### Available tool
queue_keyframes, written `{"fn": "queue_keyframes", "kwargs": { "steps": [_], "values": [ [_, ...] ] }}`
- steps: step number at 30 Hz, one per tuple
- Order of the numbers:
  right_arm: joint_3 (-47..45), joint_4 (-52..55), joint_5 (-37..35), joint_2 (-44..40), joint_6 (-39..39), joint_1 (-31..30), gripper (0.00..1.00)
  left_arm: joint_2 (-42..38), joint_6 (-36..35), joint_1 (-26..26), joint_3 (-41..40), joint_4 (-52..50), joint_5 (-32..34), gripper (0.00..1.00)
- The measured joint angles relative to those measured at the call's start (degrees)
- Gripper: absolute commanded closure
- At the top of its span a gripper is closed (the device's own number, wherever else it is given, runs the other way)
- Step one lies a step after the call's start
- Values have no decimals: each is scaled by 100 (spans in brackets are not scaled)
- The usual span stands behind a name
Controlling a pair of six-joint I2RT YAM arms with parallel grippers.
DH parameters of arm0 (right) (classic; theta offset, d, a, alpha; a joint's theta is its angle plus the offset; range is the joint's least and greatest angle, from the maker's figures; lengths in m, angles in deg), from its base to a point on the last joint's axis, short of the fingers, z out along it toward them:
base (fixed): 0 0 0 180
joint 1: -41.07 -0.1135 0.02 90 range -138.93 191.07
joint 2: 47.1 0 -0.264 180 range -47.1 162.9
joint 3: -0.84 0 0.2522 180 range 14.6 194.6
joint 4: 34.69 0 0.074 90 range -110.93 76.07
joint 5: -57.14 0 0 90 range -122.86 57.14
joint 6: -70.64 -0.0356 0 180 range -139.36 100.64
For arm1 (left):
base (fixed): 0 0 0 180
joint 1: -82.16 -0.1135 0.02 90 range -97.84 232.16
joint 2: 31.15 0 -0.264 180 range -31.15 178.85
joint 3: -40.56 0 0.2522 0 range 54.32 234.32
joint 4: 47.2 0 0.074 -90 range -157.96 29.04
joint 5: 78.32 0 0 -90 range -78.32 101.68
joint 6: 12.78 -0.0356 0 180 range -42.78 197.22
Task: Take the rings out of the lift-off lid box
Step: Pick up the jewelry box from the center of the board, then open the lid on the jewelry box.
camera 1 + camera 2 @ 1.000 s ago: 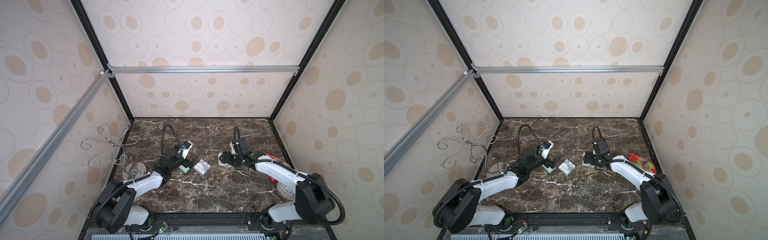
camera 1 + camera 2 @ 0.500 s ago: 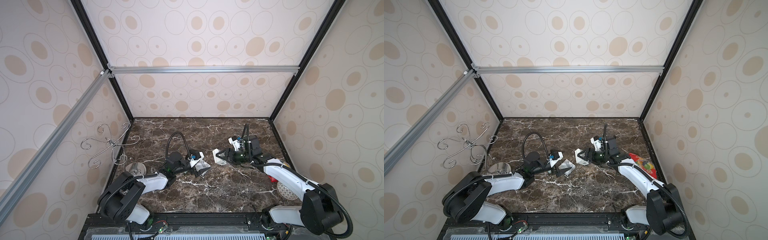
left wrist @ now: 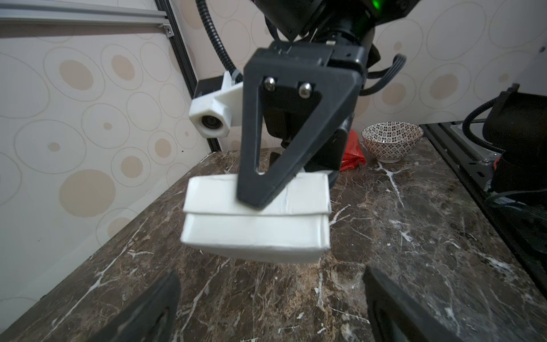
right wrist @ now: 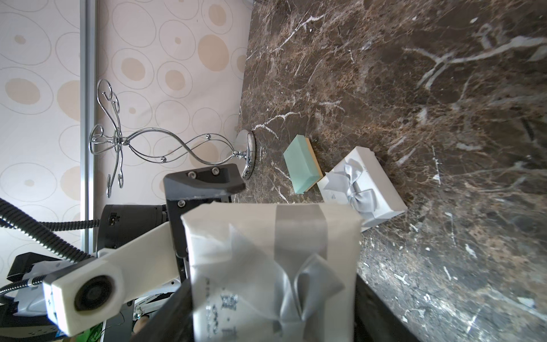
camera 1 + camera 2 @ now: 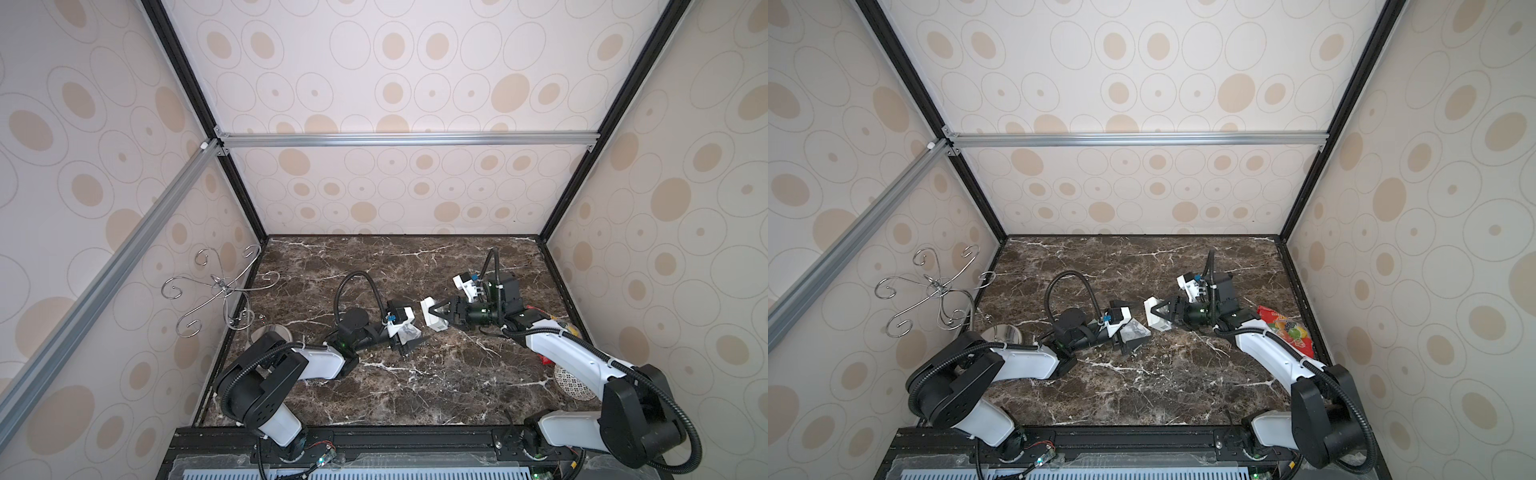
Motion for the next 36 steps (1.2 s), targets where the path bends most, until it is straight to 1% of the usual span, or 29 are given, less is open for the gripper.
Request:
{"fn": "queue_keyframes", "kwargs": {
  "steps": [4, 24, 30, 36],
  "values": [
    [-74, -177, 50, 50, -118, 0, 29, 44, 90, 7, 0, 157, -9, 9],
    [-151, -678, 330, 133, -365, 0, 29, 205, 199, 11, 103, 138, -66, 22],
    [-192, -787, 413, 133, -433, 0, 29, 236, 201, 11, 120, 129, -37, 23],
    [-236, -909, 501, 133, -468, 0, 30, 245, 199, 13, 144, 85, 133, 22]
  ]
}}
